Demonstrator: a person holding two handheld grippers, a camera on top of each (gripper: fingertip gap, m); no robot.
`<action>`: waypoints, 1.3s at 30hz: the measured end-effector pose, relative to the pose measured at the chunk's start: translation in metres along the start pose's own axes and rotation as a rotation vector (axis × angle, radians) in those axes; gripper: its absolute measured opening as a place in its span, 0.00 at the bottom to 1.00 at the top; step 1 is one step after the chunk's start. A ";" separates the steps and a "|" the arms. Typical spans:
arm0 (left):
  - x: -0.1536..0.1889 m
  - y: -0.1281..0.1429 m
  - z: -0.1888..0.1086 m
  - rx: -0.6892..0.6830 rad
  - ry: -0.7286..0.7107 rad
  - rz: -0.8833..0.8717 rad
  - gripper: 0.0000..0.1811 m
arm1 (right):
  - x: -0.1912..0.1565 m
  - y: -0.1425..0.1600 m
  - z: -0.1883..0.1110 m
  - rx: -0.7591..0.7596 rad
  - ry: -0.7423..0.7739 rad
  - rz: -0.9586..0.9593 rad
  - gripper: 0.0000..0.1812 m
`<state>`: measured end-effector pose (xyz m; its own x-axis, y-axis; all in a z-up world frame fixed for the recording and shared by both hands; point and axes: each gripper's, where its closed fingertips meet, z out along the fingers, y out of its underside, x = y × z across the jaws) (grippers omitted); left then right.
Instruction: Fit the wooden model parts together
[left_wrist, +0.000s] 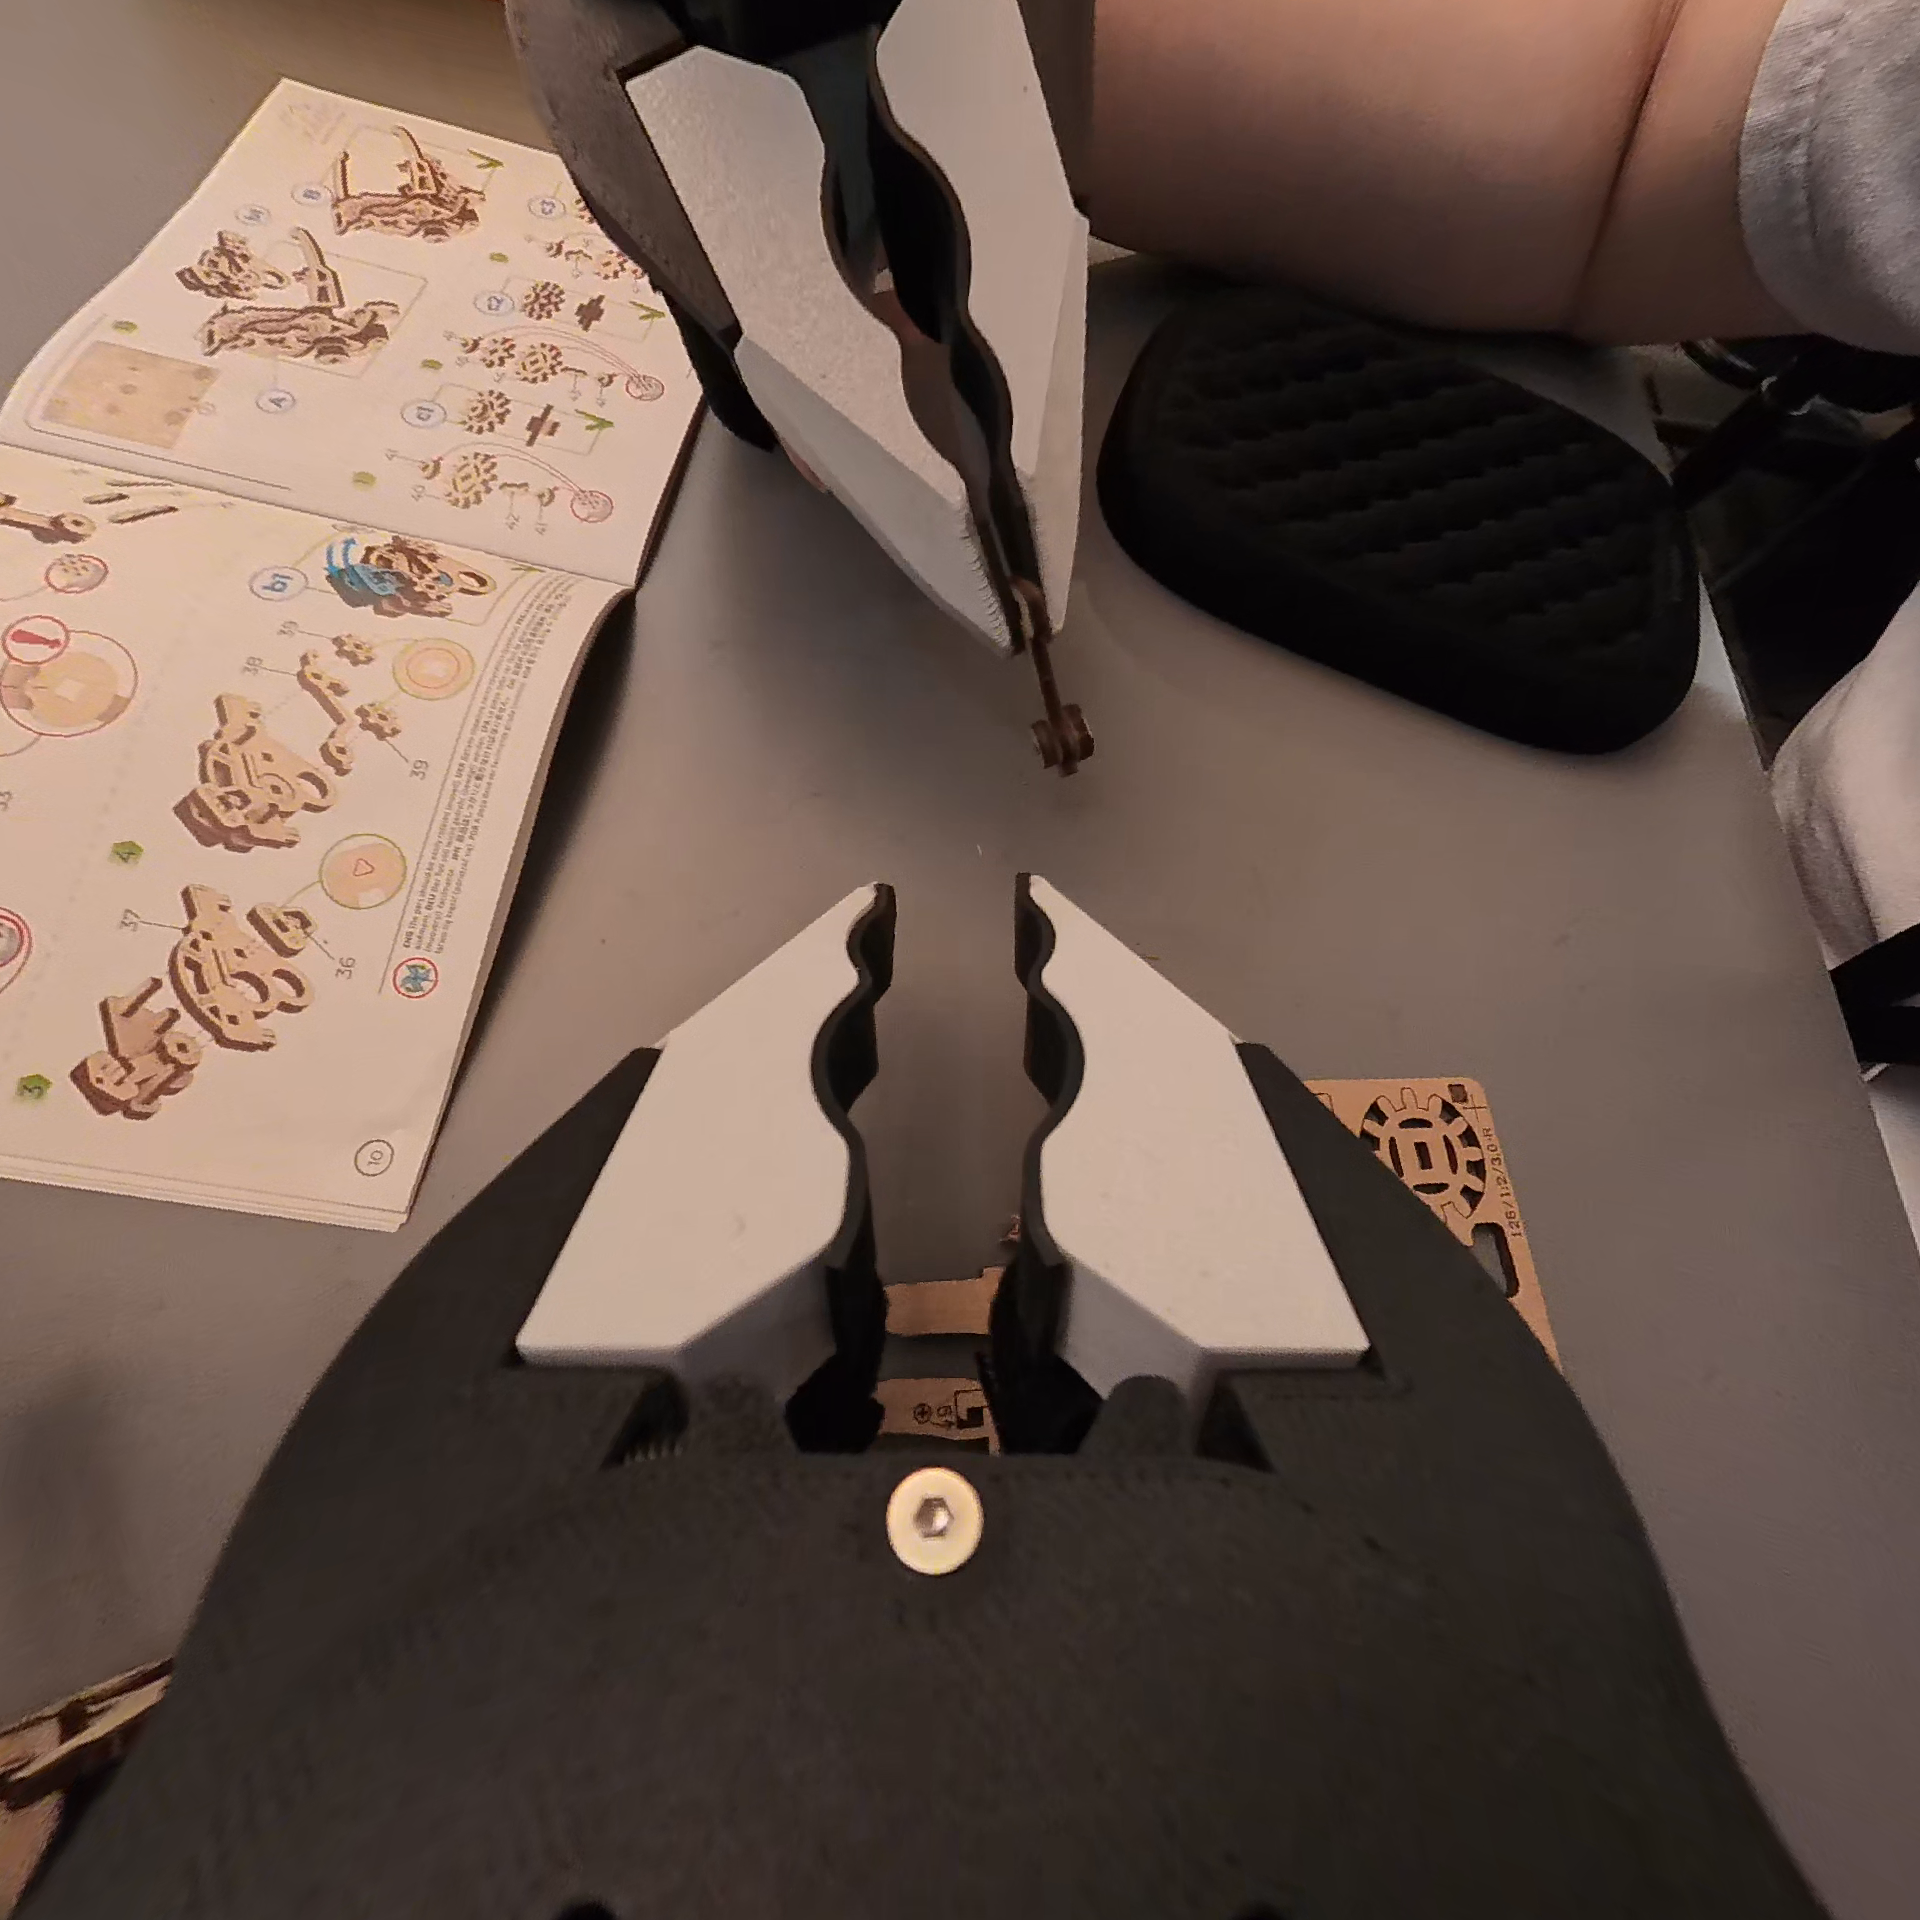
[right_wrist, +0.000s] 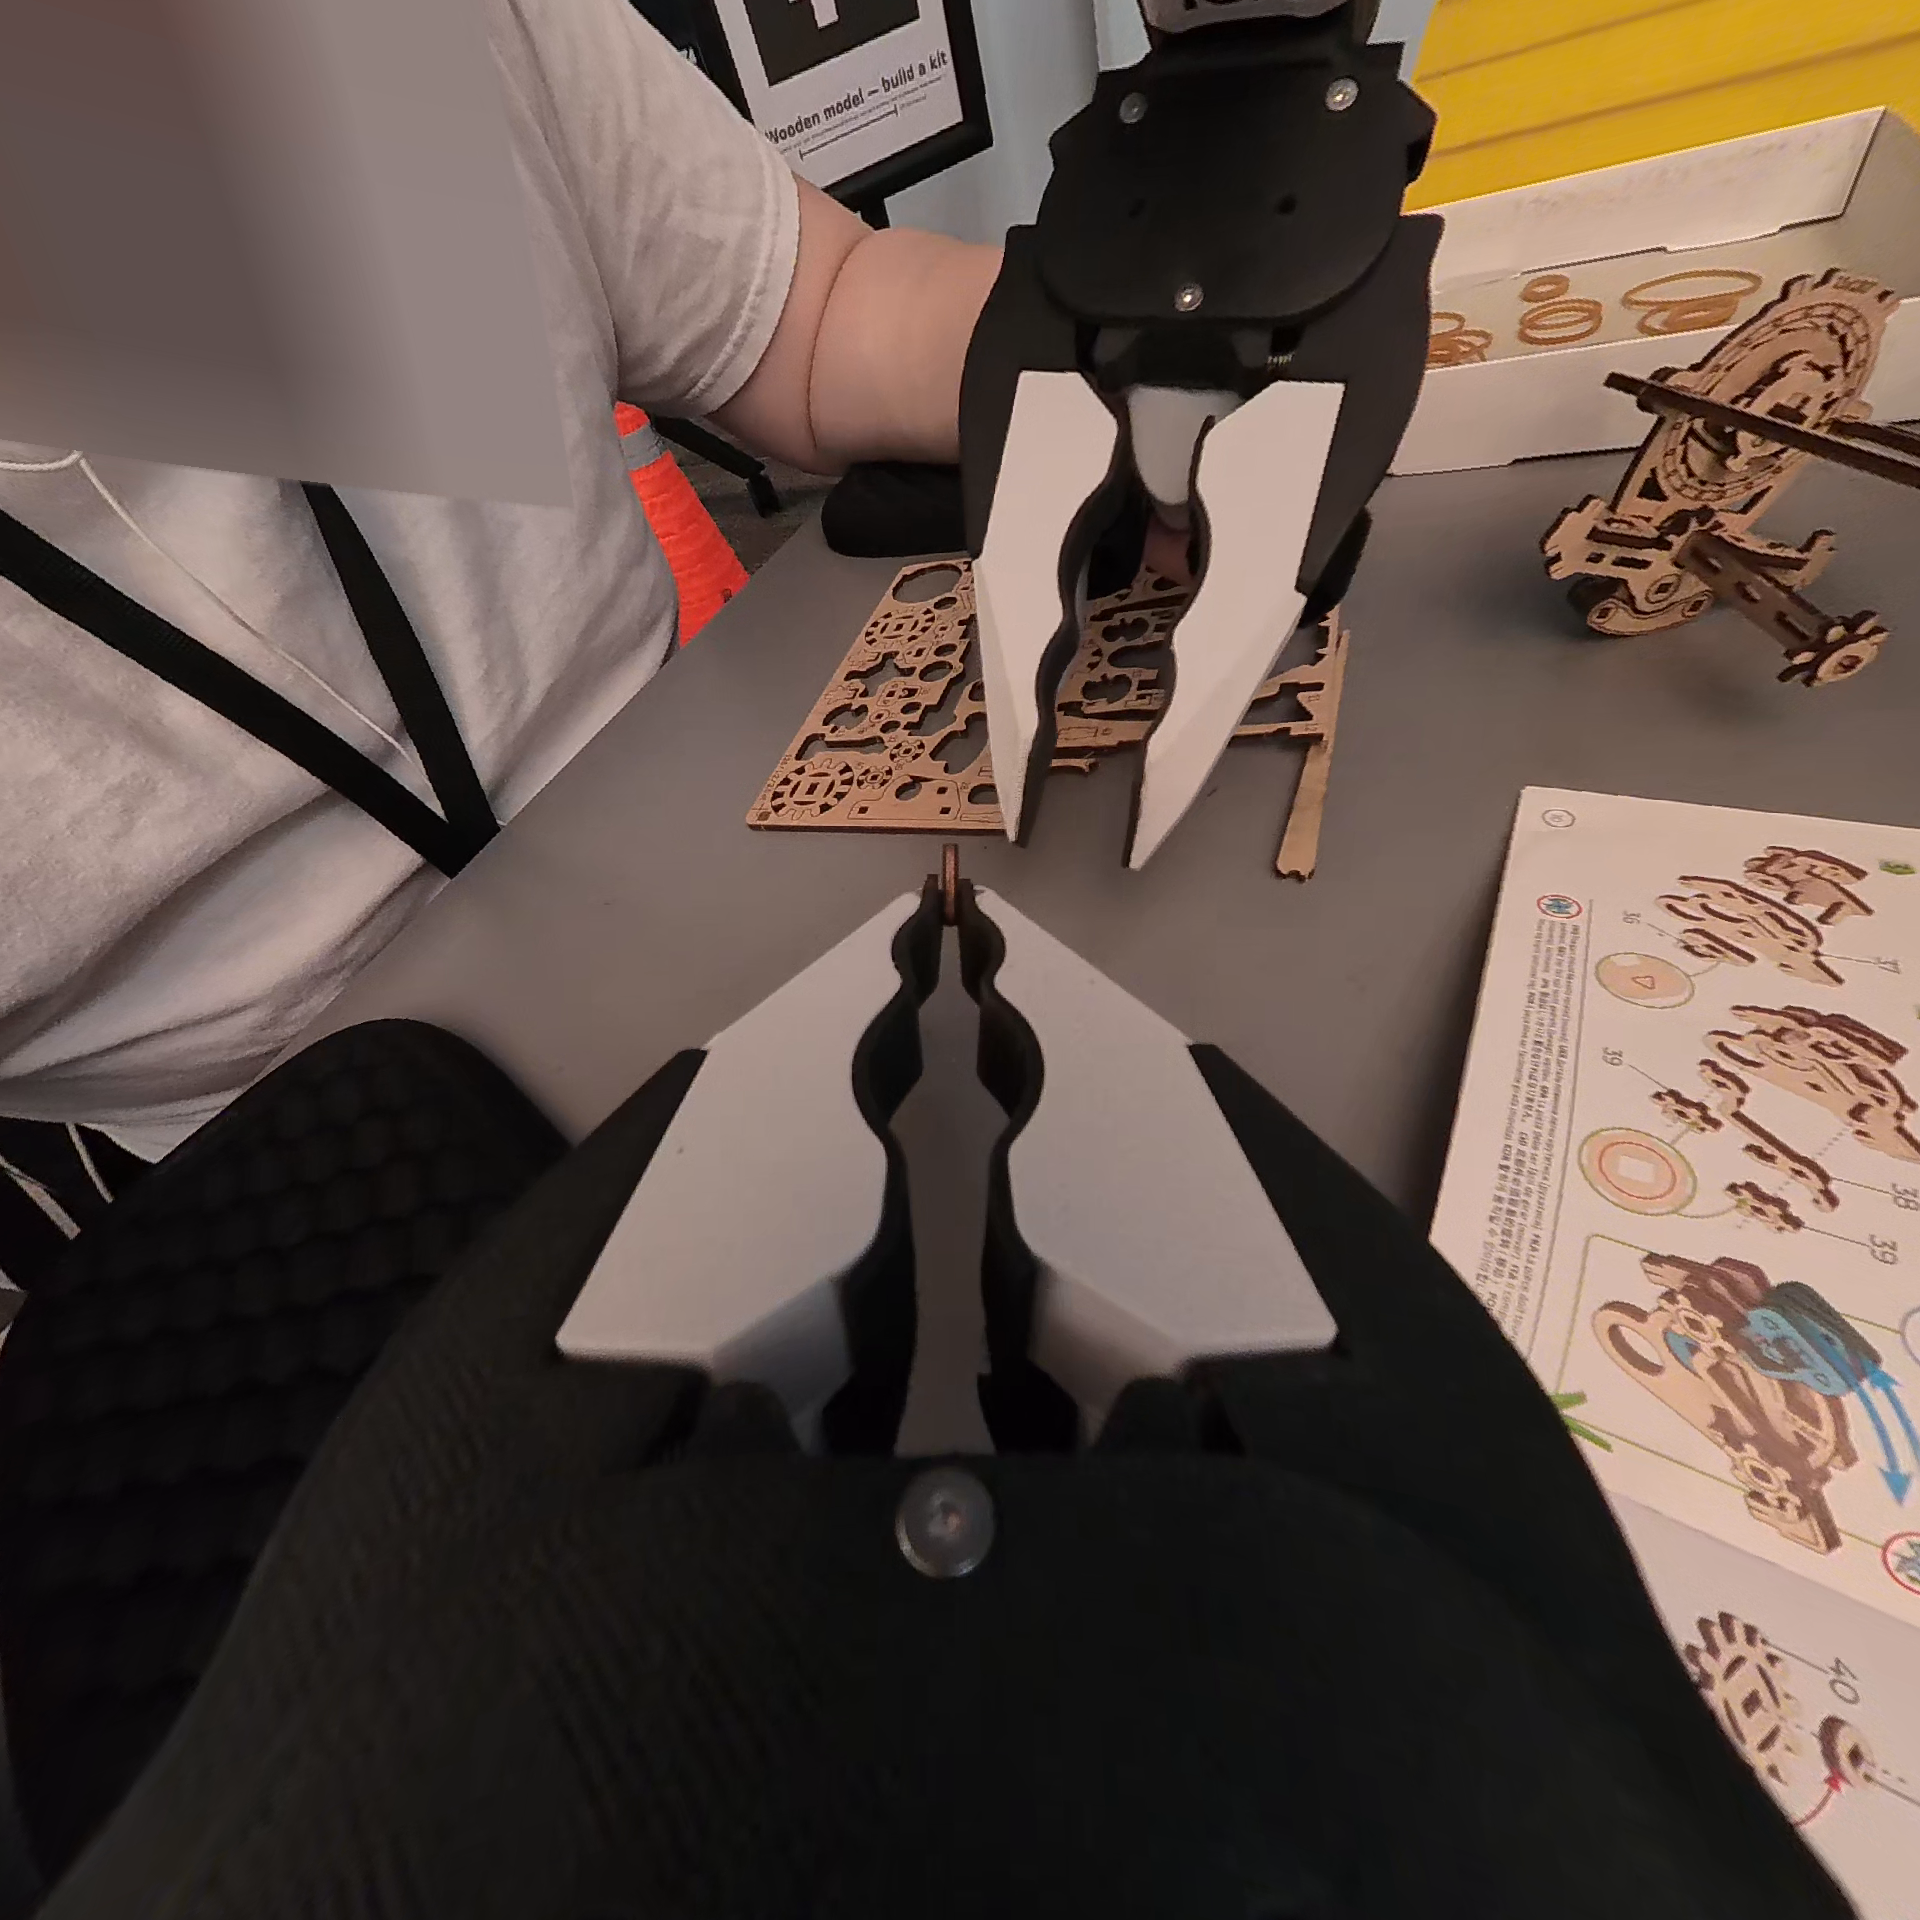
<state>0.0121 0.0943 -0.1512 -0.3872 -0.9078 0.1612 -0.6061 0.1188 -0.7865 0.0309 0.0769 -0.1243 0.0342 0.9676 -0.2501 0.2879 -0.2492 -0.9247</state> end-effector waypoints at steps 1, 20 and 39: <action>0.000 0.000 0.000 0.001 0.001 -0.001 0.11 | 0.000 0.000 0.000 0.000 0.000 0.000 0.01; -0.007 0.005 -0.003 -0.013 -0.010 -0.025 0.11 | -0.004 0.009 0.006 -0.069 0.000 -0.019 0.01; -0.009 0.012 -0.002 -0.043 -0.009 -0.026 0.10 | -0.009 0.030 0.021 -0.234 0.003 -0.037 0.01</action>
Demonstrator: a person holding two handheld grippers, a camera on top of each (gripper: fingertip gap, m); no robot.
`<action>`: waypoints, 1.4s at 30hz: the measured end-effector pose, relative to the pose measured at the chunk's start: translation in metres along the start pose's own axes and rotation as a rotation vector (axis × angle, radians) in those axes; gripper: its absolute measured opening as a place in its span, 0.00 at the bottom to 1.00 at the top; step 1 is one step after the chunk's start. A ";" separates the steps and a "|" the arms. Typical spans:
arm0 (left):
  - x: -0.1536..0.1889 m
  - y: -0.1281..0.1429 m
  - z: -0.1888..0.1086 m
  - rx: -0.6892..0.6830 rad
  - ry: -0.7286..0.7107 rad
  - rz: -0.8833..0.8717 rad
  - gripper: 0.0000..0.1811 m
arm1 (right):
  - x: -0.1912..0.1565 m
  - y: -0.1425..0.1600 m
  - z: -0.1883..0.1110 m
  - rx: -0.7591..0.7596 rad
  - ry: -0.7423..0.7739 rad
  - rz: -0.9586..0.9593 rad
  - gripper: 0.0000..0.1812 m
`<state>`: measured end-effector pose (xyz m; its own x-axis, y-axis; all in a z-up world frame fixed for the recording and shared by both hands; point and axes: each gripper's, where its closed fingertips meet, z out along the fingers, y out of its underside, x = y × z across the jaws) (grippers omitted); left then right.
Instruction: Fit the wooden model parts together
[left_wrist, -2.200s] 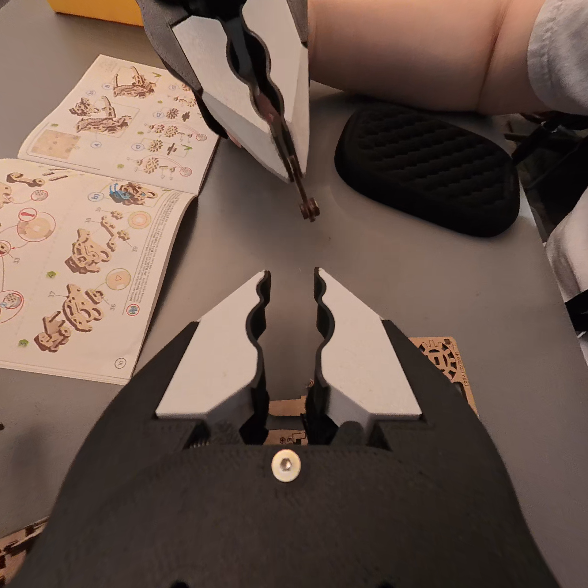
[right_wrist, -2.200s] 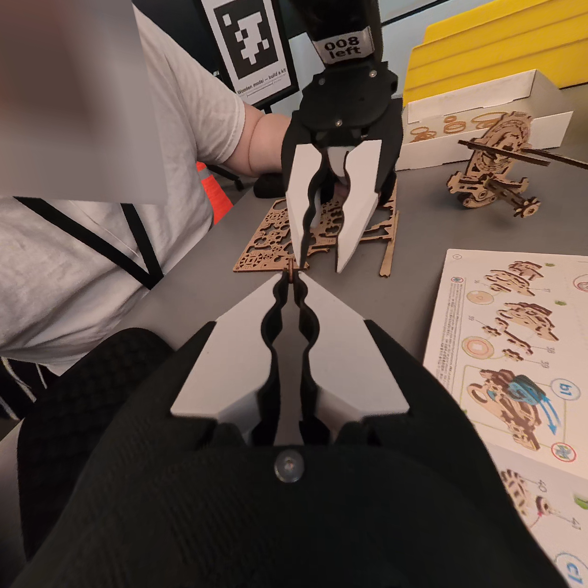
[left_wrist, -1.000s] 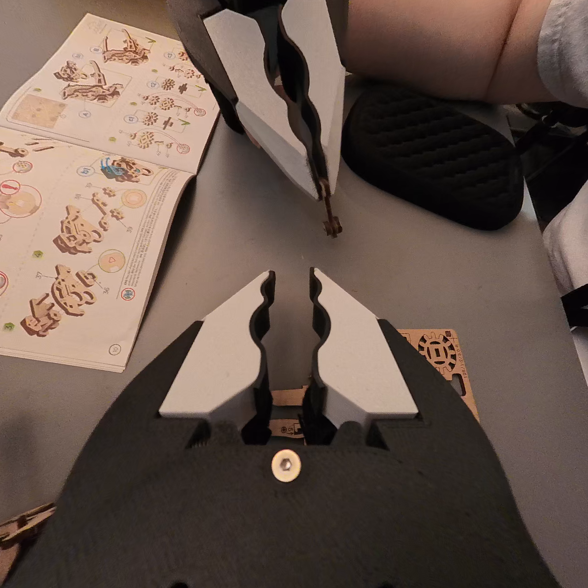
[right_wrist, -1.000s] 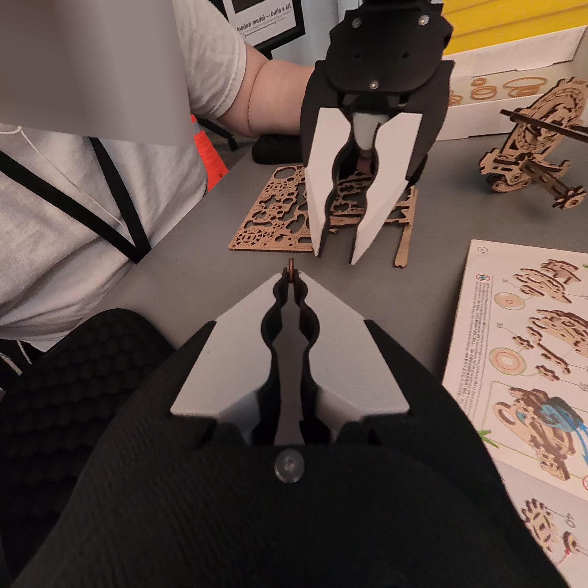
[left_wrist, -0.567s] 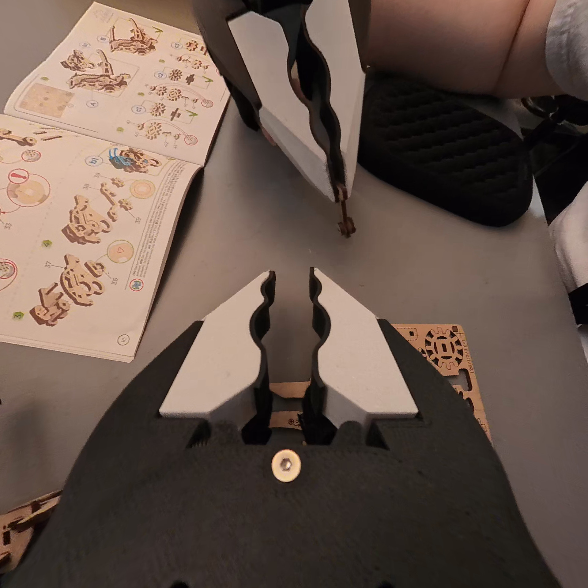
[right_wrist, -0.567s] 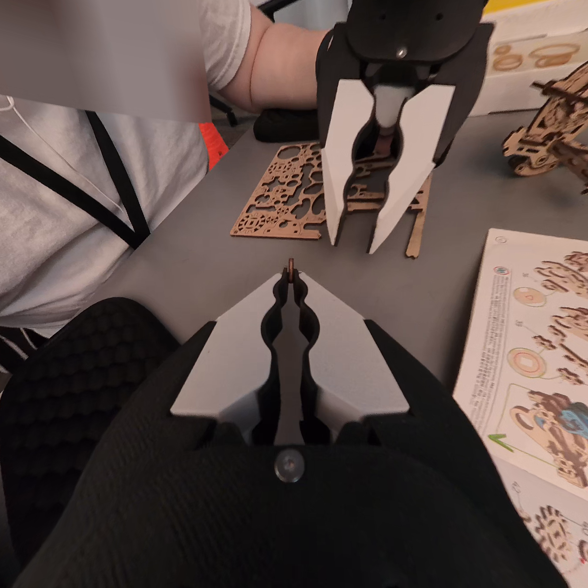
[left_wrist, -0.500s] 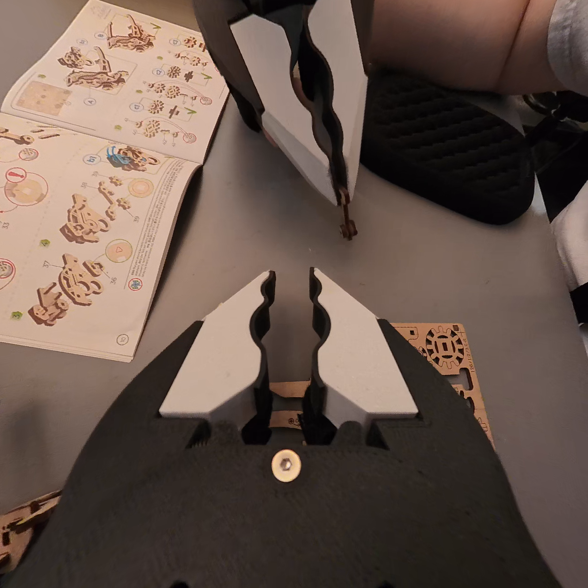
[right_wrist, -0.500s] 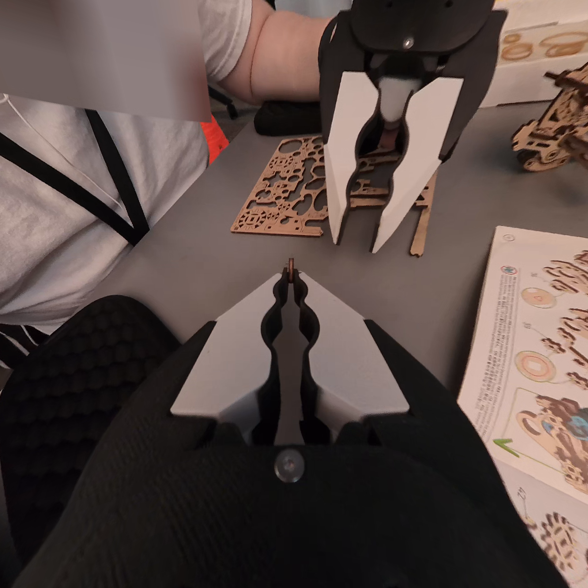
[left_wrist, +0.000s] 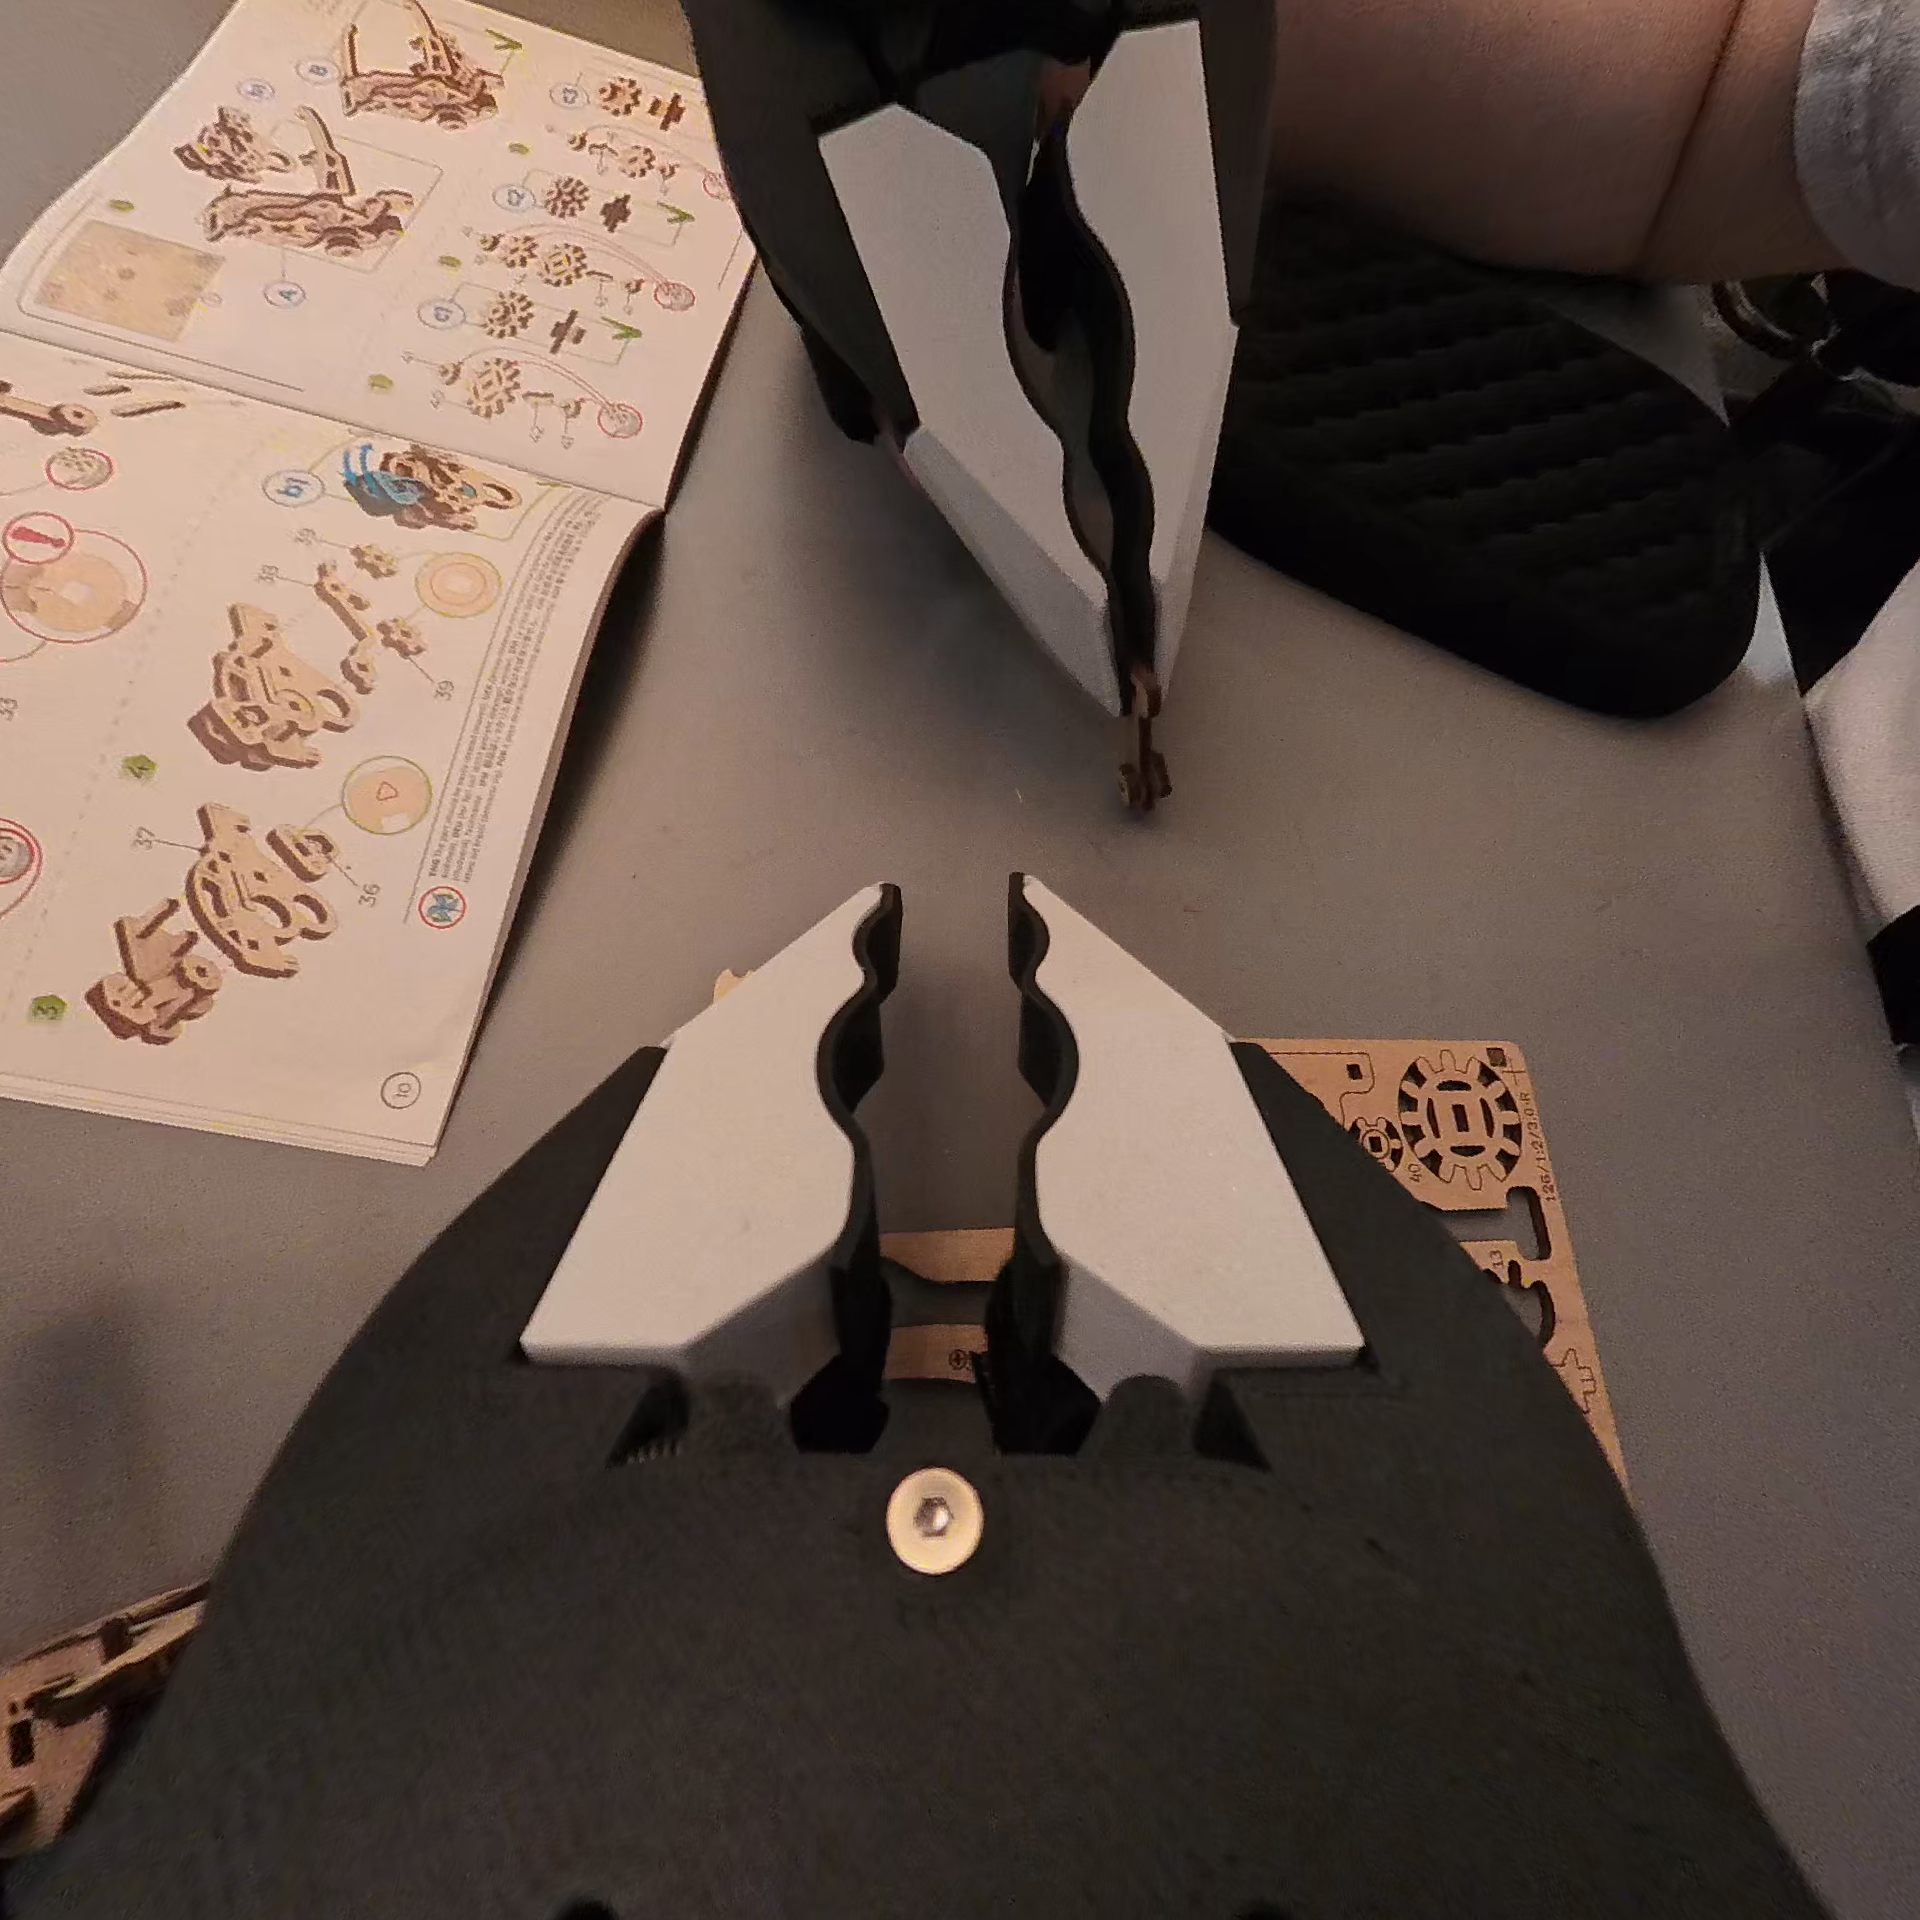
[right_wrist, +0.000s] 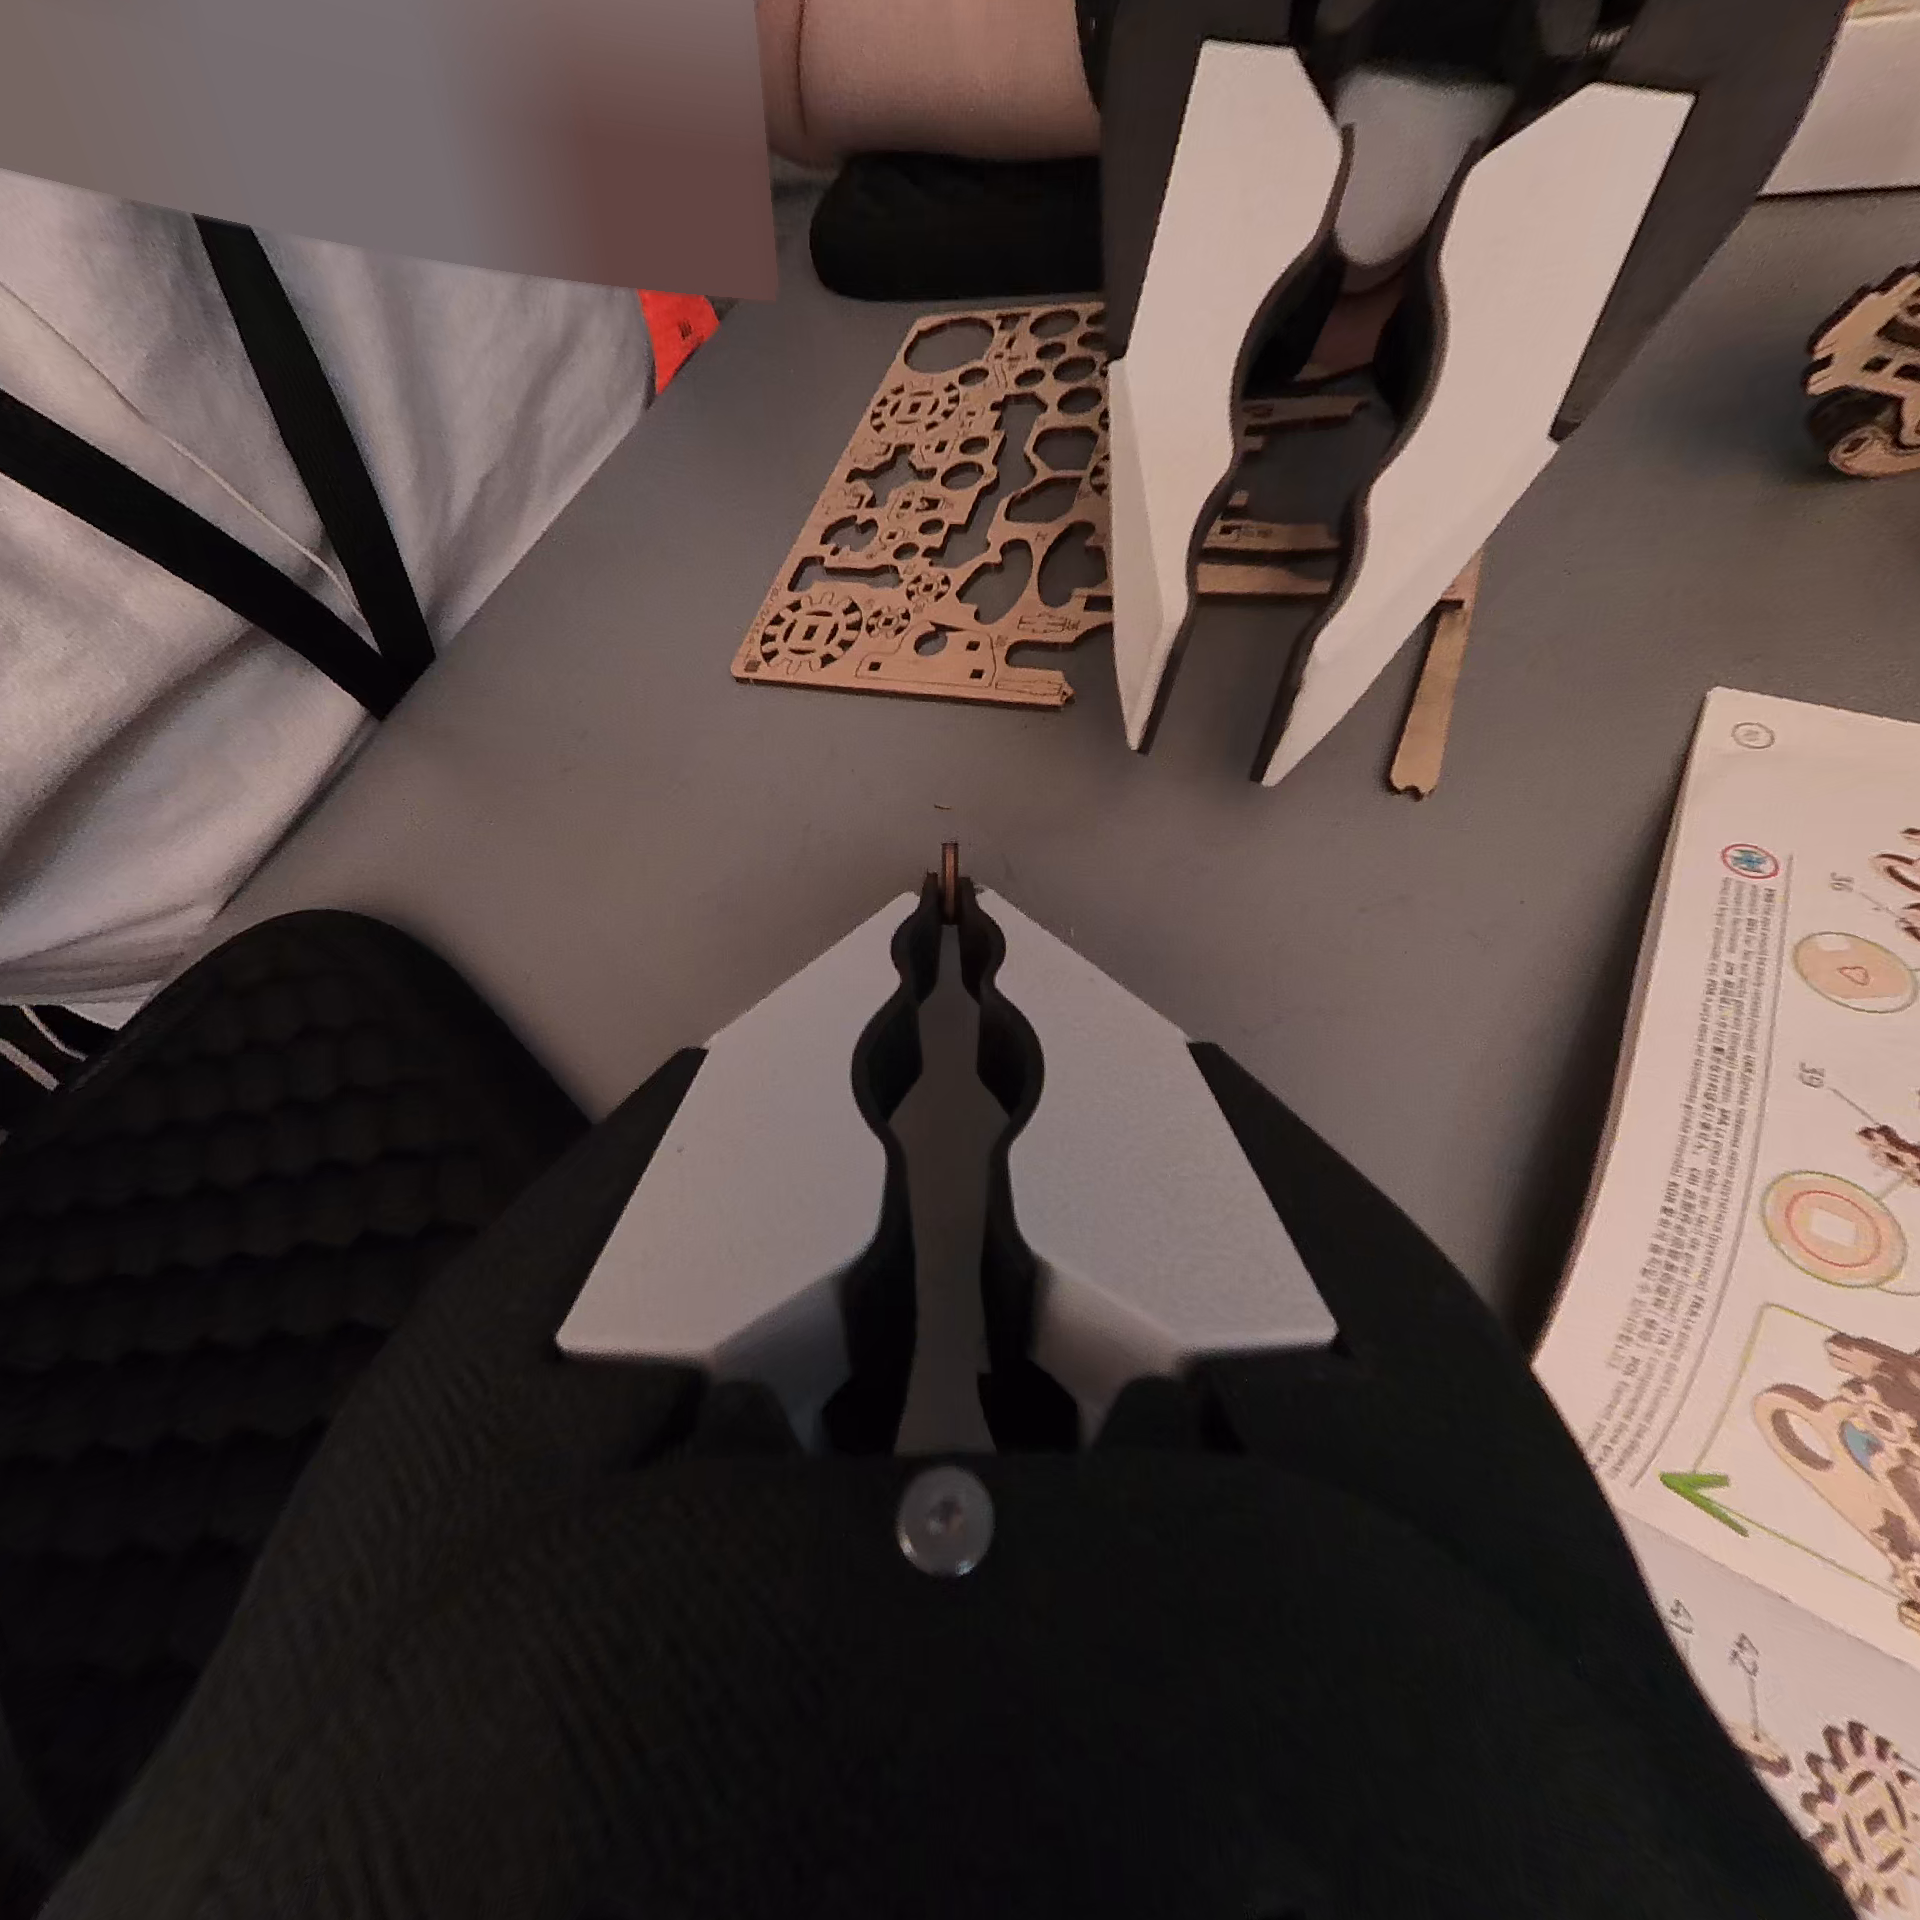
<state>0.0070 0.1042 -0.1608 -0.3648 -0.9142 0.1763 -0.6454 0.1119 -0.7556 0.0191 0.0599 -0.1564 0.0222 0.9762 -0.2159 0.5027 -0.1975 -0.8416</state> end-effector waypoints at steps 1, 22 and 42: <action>0.000 0.000 0.000 -0.001 0.001 0.000 0.10 | 0.000 0.001 0.001 -0.006 0.001 -0.001 0.01; 0.003 0.007 0.004 -0.027 0.024 -0.007 0.10 | 0.002 0.001 0.000 -0.002 -0.002 0.034 0.01; 0.004 0.008 0.005 -0.029 0.035 -0.011 0.09 | 0.040 -0.017 -0.041 0.227 0.095 0.330 0.00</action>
